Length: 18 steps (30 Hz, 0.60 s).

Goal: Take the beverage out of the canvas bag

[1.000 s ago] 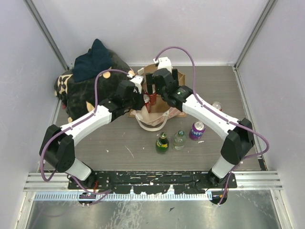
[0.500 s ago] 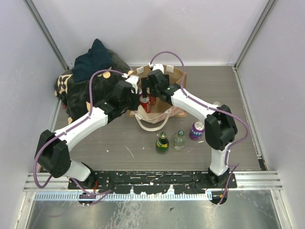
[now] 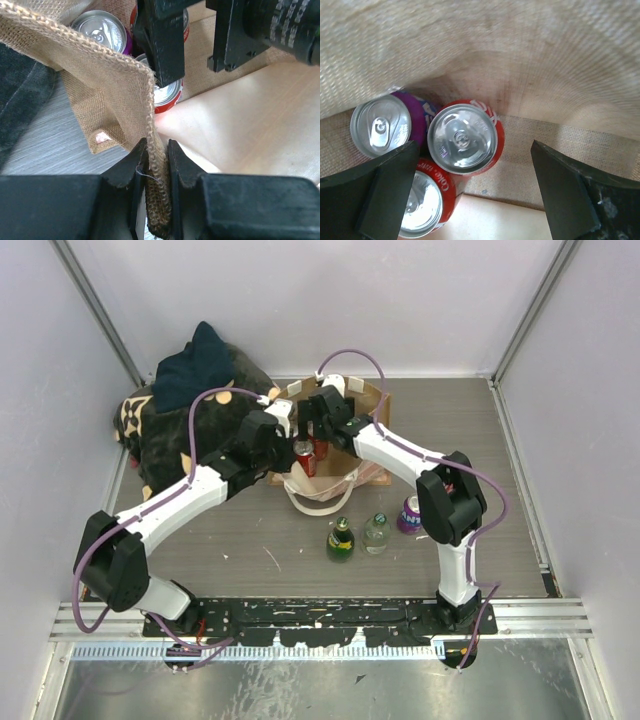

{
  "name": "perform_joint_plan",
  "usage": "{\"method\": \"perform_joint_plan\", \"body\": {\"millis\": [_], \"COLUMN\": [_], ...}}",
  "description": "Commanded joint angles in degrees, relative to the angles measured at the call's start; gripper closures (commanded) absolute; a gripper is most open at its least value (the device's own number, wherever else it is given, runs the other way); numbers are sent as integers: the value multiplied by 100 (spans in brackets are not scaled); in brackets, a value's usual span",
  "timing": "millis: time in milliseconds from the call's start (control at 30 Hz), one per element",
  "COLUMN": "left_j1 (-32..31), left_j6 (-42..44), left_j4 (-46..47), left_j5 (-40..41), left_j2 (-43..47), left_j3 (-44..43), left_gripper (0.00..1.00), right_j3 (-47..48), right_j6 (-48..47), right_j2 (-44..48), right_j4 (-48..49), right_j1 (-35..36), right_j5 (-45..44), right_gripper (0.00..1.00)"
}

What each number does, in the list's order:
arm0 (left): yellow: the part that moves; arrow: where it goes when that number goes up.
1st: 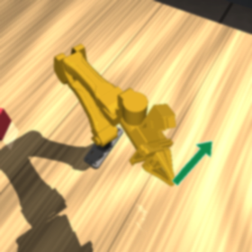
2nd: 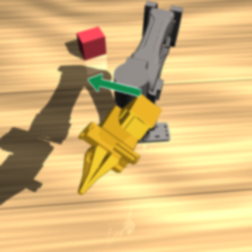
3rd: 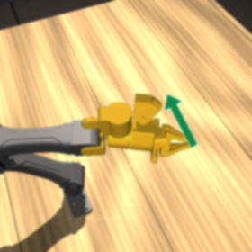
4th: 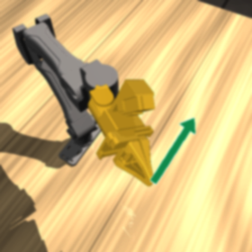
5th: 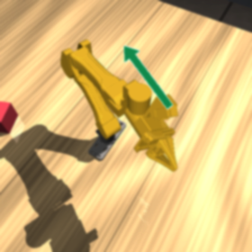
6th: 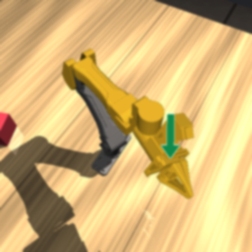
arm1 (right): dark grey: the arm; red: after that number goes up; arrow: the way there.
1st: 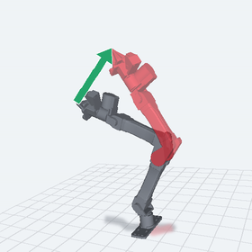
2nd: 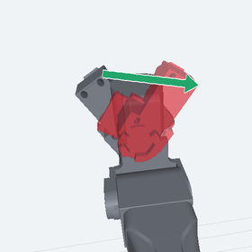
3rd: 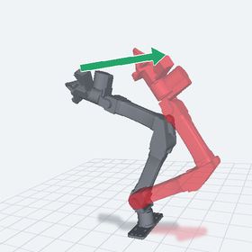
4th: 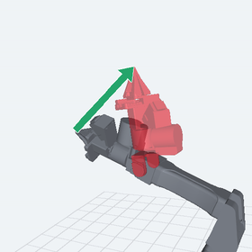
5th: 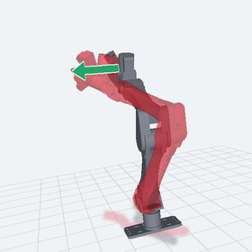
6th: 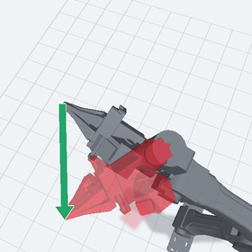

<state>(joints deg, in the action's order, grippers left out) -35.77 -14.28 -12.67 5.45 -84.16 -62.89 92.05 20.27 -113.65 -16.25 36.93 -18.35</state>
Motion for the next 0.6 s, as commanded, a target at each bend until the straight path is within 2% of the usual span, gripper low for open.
{"method": "perform_joint_plan", "body": {"millis": [0, 333, 567], "left_j1": [37, 35, 35], "left_j6": [-33, -75, -83], "left_j4": [-77, -92, -108], "left_j5": [-12, 12, -9], "left_j2": [-173, -196, -229], "left_j3": [138, 150, 129], "left_gripper": [79, 79, 80], "right_j3": [50, 228, -86], "right_j6": [205, 170, 169], "right_j2": [16, -394, -91], "right_j4": [410, 343, 639], "right_j1": [-185, -247, -247], "right_j5": [-139, 372, 419], "right_gripper": [1, 5, 5]}}
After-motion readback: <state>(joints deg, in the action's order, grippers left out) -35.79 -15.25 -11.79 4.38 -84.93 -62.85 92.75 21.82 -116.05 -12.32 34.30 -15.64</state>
